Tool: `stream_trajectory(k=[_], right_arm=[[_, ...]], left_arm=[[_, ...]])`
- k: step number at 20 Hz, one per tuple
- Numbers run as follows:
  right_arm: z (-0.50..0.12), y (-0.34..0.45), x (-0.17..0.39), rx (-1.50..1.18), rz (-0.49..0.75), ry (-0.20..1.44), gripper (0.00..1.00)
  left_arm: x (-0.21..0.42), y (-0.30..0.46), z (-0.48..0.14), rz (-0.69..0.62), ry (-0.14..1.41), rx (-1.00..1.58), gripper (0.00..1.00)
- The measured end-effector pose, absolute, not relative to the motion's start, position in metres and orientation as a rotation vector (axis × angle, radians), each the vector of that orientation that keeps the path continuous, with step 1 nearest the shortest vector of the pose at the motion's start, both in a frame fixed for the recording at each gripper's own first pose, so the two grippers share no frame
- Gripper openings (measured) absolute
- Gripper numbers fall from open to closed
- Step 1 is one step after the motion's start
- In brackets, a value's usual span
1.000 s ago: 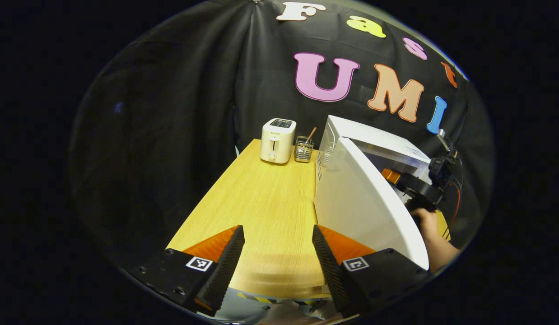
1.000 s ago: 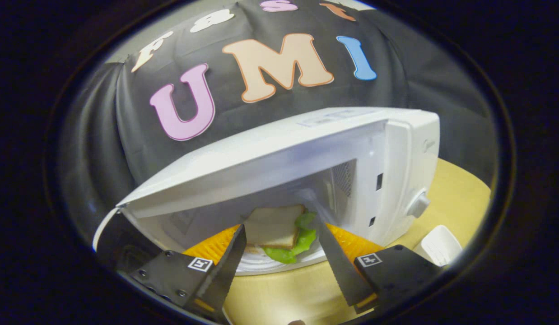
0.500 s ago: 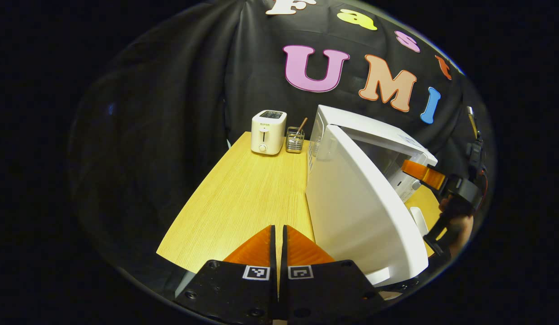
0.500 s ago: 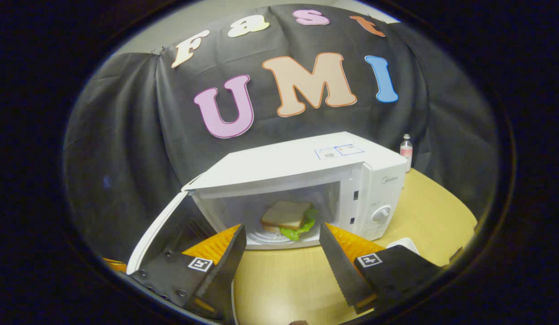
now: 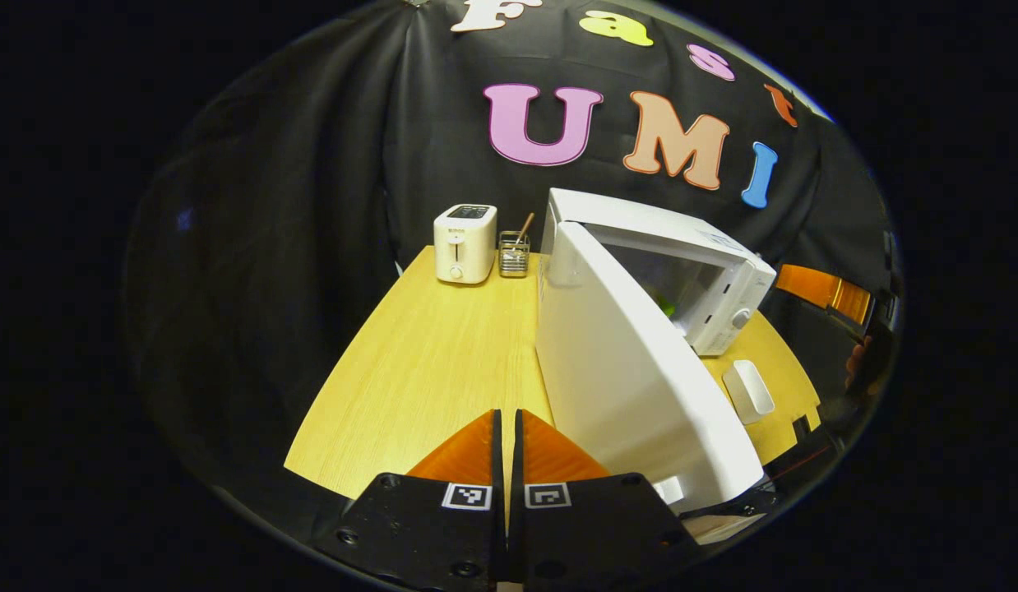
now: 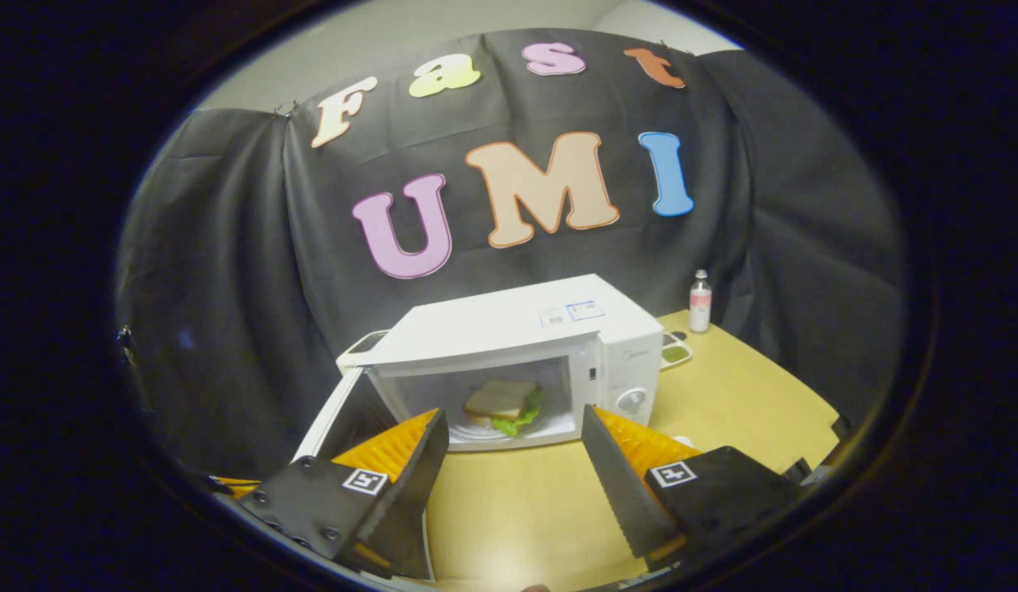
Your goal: Open the microwave oven with the left hand, put the food in, and close the microwave oven.
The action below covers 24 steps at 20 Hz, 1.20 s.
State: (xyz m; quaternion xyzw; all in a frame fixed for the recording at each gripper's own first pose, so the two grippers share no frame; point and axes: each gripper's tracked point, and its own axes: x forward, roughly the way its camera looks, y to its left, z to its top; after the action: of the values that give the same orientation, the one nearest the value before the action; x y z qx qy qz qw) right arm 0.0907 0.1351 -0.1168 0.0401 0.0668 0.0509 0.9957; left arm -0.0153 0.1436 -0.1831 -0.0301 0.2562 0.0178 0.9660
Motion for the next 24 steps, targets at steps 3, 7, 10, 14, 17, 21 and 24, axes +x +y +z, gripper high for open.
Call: stream_trajectory(k=[3, 7, 10, 14, 17, 21, 24], right_arm=[[-0.111, 0.109, 0.08, 0.079, 0.052, 0.121, 0.91], [-0.113, 0.08, 0.071, 0.057, 0.009, 0.129, 0.92], [-0.113, 0.065, 0.068, 0.051, -0.006, 0.136, 0.99], [-0.116, 0.042, 0.067, 0.064, -0.031, 0.149, 0.92], [-0.125, 0.023, 0.07, 0.07, -0.037, 0.177, 0.92], [-0.133, 0.0, 0.073, 0.045, -0.038, 0.2, 0.92], [-0.136, -0.015, 0.076, 0.038, -0.036, 0.211, 0.92]], left_arm=[[-0.012, 0.133, -0.184, 0.0, 0.527, -0.055, 0.0], [0.0, 0.117, -0.179, -0.033, 0.522, -0.047, 0.0], [0.007, 0.101, -0.178, -0.053, 0.523, -0.057, 0.0], [0.017, 0.079, -0.175, -0.054, 0.526, -0.069, 0.01], [0.024, 0.059, -0.169, -0.057, 0.511, -0.081, 0.0], [0.037, 0.029, -0.167, -0.062, 0.505, -0.098, 0.01], [0.043, 0.01, -0.165, -0.071, 0.485, -0.112, 0.01]])
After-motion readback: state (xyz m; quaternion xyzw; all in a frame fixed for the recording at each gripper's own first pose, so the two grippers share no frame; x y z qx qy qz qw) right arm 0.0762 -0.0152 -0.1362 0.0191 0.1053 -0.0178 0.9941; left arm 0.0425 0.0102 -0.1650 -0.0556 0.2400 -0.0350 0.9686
